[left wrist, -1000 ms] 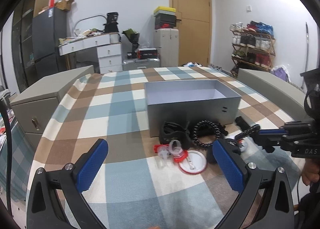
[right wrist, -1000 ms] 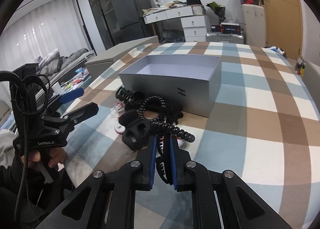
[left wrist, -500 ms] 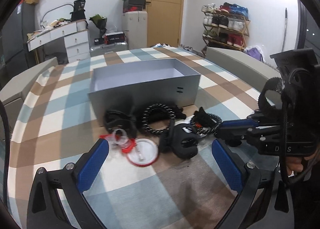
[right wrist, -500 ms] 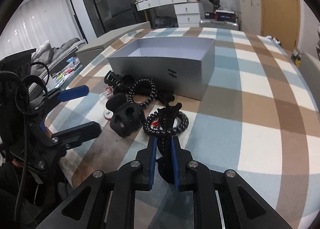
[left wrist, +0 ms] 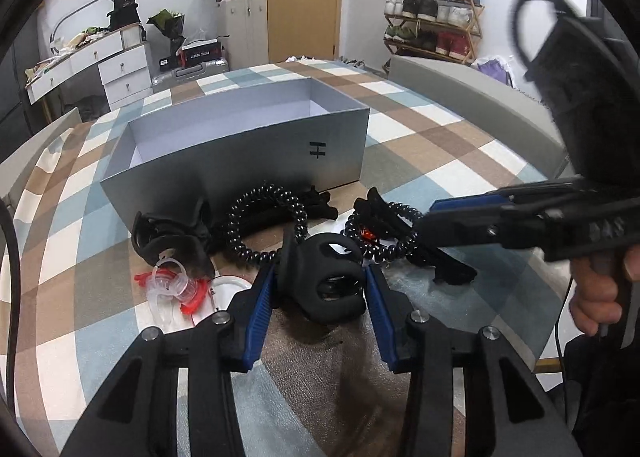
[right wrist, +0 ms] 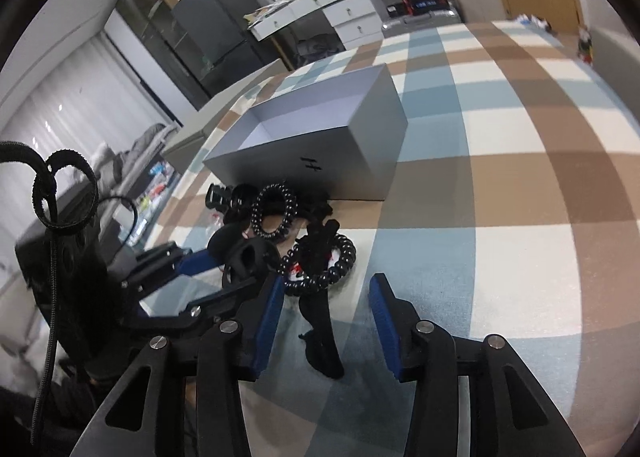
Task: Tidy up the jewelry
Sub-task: 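Grasp the black claw hair clip with the left gripper while the right lifts the coil, then carry the claw clip and coil into the gray box and open both grippers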
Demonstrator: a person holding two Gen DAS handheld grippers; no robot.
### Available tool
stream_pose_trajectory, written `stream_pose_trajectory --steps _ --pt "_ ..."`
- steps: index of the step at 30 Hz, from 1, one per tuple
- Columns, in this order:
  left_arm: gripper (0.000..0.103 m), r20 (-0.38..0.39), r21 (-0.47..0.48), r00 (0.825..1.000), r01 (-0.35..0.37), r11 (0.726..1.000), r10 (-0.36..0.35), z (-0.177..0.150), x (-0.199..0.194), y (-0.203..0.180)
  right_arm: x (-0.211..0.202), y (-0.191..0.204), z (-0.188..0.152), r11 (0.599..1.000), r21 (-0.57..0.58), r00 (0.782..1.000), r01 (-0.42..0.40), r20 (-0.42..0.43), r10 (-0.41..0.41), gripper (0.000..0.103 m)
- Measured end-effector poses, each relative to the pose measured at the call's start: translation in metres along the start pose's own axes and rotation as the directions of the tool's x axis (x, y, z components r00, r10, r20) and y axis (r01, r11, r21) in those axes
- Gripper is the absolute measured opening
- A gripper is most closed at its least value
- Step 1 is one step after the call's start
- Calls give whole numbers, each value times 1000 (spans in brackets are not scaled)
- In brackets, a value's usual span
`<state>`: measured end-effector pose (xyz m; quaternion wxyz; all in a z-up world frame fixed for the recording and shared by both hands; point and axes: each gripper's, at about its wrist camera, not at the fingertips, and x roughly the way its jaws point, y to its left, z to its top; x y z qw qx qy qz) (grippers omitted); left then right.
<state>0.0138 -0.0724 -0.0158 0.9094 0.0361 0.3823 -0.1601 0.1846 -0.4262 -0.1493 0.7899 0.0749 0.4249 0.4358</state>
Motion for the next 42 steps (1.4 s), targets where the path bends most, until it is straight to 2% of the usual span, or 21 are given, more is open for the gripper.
stream_pose_trajectory --steps 4,7,8,13,18,25,33,42 --pt "39 10 -9 1000 -2 1000 2 -2 -4 4 7 -11 5 993 87 997 -75 -16 77 43" --pt "39 17 -15 1000 -9 1000 9 -1 -3 6 13 -14 7 985 134 993 -113 -26 118 33" --pt "39 18 -19 1000 -10 1000 10 -1 -4 7 14 -13 8 986 131 994 -104 -25 108 23" --pt "39 32 -28 999 -19 999 20 -1 -6 9 -3 -2 11 997 58 997 -53 59 50 8" --pt "39 42 -42 999 -20 999 22 2 -4 11 -12 15 10 999 -44 991 -3 137 9 8" --pt "39 65 -53 998 -23 998 27 1 -10 16 -10 43 10 987 -156 984 -21 172 48 8" --pt "39 87 -83 995 -33 996 40 3 -12 25 -3 43 13 988 -151 985 -30 162 54 8" --pt "39 144 -121 987 -53 991 71 12 -24 32 -13 46 23 989 -151 977 -3 212 36 8"
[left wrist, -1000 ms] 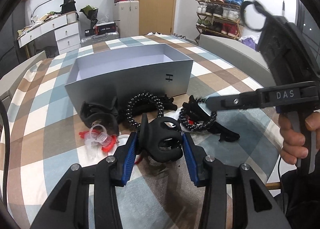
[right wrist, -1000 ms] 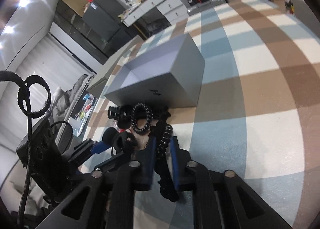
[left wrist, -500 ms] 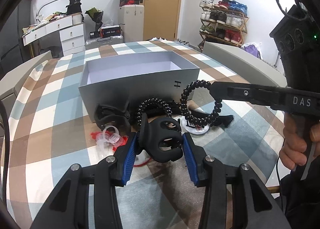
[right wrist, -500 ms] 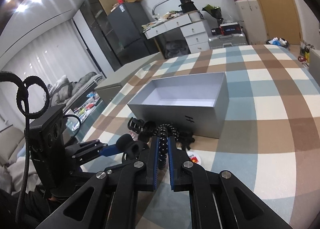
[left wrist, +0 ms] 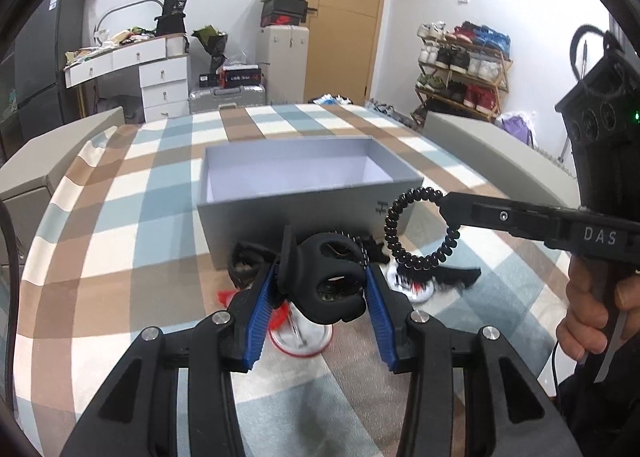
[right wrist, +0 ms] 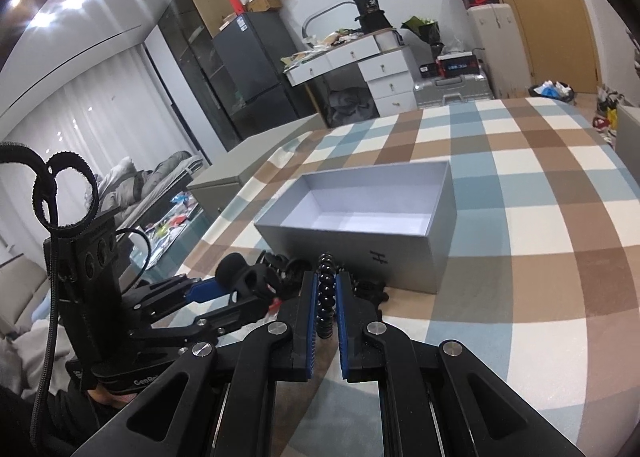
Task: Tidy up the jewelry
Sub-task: 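Carry the claw clip and coil into the gray box and open both grippers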
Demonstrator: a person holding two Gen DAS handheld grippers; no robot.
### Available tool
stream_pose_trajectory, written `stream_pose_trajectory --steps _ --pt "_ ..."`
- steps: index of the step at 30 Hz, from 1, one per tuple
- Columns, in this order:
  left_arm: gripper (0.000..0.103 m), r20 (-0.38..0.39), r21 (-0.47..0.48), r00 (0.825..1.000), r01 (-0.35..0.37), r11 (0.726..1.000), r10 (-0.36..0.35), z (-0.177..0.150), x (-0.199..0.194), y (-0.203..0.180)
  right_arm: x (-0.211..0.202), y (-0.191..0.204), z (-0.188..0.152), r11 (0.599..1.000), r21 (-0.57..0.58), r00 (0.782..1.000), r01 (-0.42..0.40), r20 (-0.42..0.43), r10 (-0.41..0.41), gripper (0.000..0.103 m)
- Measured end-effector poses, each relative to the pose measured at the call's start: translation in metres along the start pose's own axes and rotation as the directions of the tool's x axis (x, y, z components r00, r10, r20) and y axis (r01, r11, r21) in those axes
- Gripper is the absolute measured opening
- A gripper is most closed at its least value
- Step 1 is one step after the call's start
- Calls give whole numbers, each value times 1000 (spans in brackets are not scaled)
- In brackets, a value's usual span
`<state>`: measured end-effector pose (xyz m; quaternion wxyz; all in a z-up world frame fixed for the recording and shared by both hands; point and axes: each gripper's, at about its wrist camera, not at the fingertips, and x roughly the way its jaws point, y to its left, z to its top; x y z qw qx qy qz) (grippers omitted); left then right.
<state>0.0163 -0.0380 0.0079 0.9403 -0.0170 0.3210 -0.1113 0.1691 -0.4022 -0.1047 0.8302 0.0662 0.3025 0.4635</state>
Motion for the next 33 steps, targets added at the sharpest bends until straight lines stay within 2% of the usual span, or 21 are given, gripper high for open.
stream_pose_trajectory --steps 11,21,33 --pt "39 83 -24 996 -33 999 35 29 0 11 -6 0 35 999 26 997 38 62 -39 8" --pt "39 112 -40 991 -66 997 70 48 11 25 4 -6 57 997 51 994 61 87 -65 8" --pt "39 64 -53 993 -97 994 101 42 27 33 15 -31 53 990 130 995 54 72 -64 8"
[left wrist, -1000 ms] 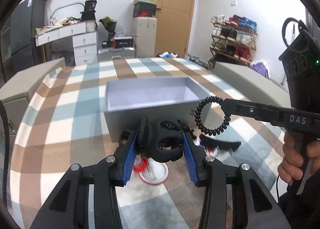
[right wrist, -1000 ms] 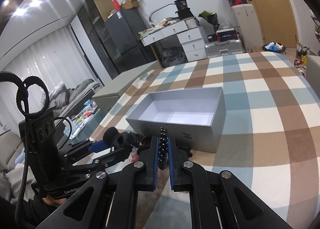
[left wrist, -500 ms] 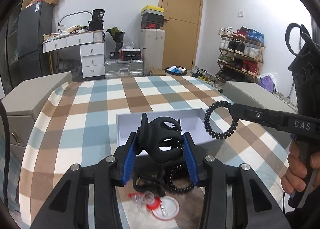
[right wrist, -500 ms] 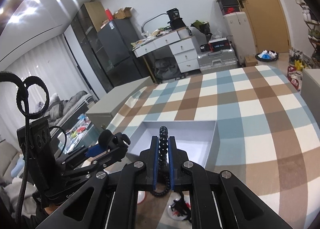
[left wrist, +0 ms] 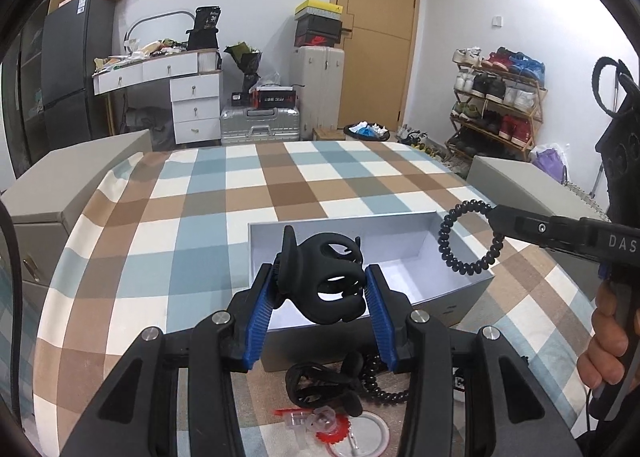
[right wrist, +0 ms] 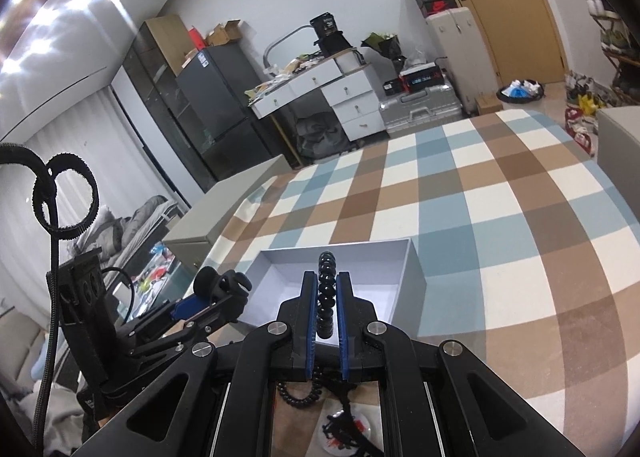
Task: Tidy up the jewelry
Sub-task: 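Carry the claw clip and coil into the gray box and open both grippers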
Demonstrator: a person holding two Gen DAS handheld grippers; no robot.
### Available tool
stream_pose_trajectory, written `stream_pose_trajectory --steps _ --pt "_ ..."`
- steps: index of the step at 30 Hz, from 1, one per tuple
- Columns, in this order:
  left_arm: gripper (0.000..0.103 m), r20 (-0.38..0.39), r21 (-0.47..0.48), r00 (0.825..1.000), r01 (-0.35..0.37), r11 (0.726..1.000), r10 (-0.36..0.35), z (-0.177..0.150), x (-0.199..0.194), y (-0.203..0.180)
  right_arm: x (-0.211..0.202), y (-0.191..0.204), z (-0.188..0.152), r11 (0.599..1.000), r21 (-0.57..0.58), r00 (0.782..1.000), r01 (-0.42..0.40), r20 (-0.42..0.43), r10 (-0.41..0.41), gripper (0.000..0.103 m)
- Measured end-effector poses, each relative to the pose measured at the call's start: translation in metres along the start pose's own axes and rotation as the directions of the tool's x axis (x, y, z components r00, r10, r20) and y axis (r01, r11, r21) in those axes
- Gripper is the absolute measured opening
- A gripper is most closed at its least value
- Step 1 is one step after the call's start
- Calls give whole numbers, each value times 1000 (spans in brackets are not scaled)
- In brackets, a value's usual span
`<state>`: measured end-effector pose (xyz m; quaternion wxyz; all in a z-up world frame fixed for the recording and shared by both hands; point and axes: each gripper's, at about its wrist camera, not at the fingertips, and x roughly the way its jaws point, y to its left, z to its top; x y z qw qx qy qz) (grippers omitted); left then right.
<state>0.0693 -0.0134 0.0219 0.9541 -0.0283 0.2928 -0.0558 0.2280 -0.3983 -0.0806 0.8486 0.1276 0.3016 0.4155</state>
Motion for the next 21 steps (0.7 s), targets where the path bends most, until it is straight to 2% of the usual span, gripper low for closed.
stream_pose_trajectory --steps 12,21 --pt "39 -5 18 1000 -10 1000 11 -2 3 -7 14 3 -7 1000 -17 999 26 -33 -27 9" --pt "40 -5 -2 1000 -11 1000 11 -1 3 -5 16 2 -8 1000 2 999 3 -50 -3 11"
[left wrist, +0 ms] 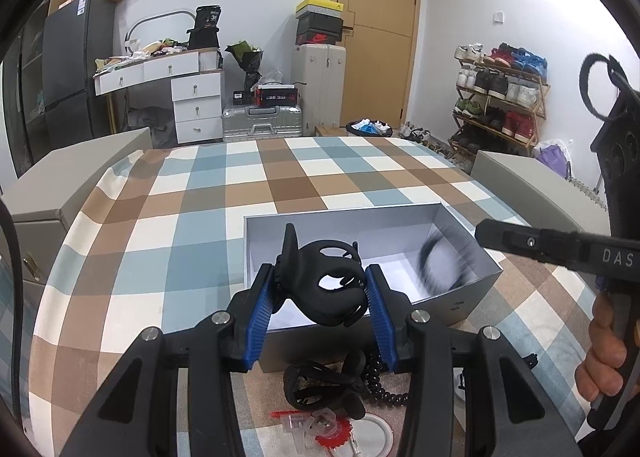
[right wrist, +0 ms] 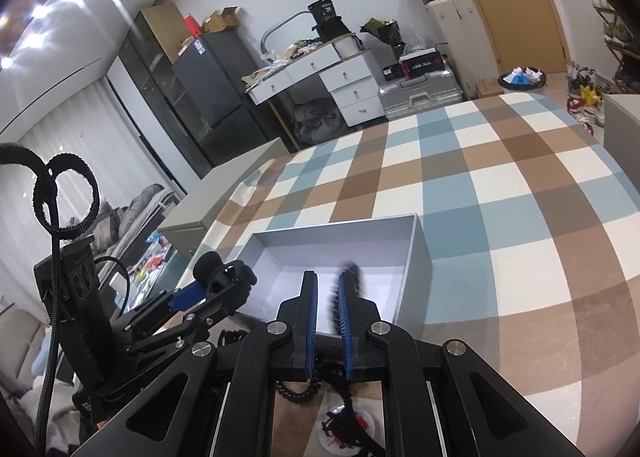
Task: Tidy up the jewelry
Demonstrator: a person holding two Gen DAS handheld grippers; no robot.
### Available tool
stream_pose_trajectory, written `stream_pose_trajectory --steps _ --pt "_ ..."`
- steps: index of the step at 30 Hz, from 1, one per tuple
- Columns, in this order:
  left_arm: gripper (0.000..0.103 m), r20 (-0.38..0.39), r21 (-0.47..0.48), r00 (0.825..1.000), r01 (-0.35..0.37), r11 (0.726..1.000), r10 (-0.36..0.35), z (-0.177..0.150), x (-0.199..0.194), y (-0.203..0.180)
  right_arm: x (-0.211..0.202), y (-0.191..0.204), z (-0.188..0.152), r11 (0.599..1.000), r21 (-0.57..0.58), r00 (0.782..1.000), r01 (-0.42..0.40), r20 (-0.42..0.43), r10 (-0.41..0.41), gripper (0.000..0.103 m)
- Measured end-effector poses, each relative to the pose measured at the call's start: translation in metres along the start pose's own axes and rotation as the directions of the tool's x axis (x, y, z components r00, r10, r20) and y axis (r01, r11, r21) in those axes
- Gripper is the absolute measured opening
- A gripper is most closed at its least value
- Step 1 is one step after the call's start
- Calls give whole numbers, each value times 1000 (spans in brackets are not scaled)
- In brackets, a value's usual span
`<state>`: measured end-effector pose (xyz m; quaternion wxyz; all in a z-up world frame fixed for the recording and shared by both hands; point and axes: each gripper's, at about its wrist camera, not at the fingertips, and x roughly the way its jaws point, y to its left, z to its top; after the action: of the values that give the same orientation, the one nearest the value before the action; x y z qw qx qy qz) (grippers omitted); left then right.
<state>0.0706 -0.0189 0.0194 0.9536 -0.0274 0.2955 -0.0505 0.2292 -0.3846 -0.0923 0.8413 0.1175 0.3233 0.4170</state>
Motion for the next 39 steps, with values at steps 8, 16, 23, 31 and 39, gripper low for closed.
stream_pose_trajectory --steps 8,16,23,31,39 --pt "75 10 -16 1000 18 1000 -18 2 -9 -1 -9 1 2 999 -8 998 46 34 -46 39" --pt "102 62 7 998 -26 1000 26 -5 -34 0 -15 12 -9 991 -89 994 96 -34 -100 96" --pt "102 44 5 999 -19 1000 19 -21 -39 1 -23 11 -32 981 -146 989 128 -61 -138 103" --pt "102 -20 35 999 -26 999 27 -41 -29 2 -16 5 -60 973 -183 977 141 -135 -167 103" --pt "102 -21 -16 999 -24 1000 24 -48 -33 11 -13 12 -80 959 -263 971 108 -178 -158 90"
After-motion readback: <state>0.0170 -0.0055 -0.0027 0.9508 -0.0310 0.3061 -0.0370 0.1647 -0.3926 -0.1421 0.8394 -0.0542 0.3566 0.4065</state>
